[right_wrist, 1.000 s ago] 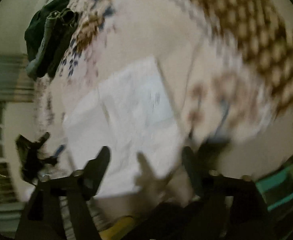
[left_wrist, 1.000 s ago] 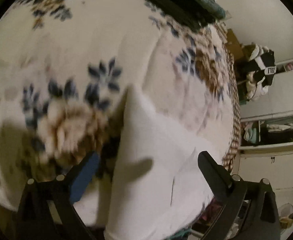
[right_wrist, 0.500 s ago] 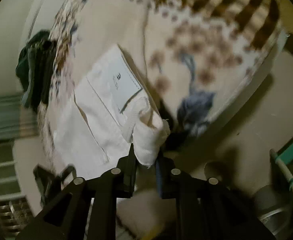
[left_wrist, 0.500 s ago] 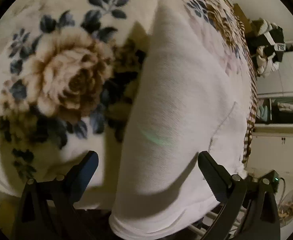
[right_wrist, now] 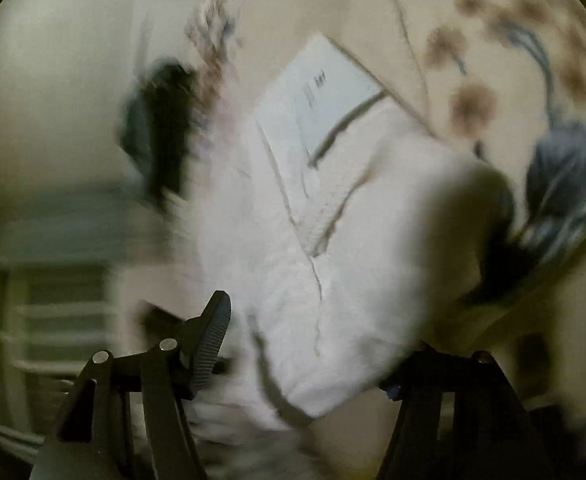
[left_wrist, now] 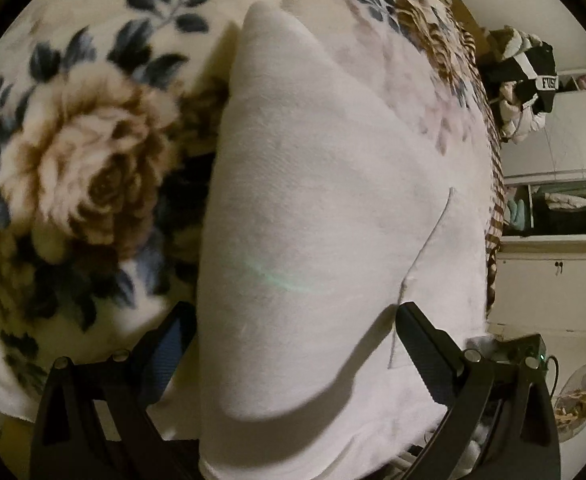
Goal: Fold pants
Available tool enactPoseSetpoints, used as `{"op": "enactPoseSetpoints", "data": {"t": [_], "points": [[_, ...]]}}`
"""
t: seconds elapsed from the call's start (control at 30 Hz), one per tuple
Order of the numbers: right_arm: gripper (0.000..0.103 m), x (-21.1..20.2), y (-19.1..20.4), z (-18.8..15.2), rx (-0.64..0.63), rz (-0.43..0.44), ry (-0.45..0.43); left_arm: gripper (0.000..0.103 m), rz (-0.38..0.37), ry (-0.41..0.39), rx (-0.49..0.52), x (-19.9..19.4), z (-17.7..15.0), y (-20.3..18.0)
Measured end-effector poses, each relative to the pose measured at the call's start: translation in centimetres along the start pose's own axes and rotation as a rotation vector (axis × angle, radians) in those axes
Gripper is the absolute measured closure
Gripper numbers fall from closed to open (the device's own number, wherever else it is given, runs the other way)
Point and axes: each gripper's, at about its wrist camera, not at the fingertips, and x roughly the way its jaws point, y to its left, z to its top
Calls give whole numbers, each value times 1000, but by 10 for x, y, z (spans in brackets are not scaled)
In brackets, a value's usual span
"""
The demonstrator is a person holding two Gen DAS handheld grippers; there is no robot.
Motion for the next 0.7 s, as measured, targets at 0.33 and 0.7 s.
{"op": "enactPoseSetpoints", "data": {"t": [0.33, 0.7], "points": [[37, -12, 19, -5, -177, -278, -25, 1, -26, -2, -20, 2, 2, 6], [24, 17, -6, 4, -15, -14, 109, 1, -41, -12, -27, 2, 1, 8]]}}
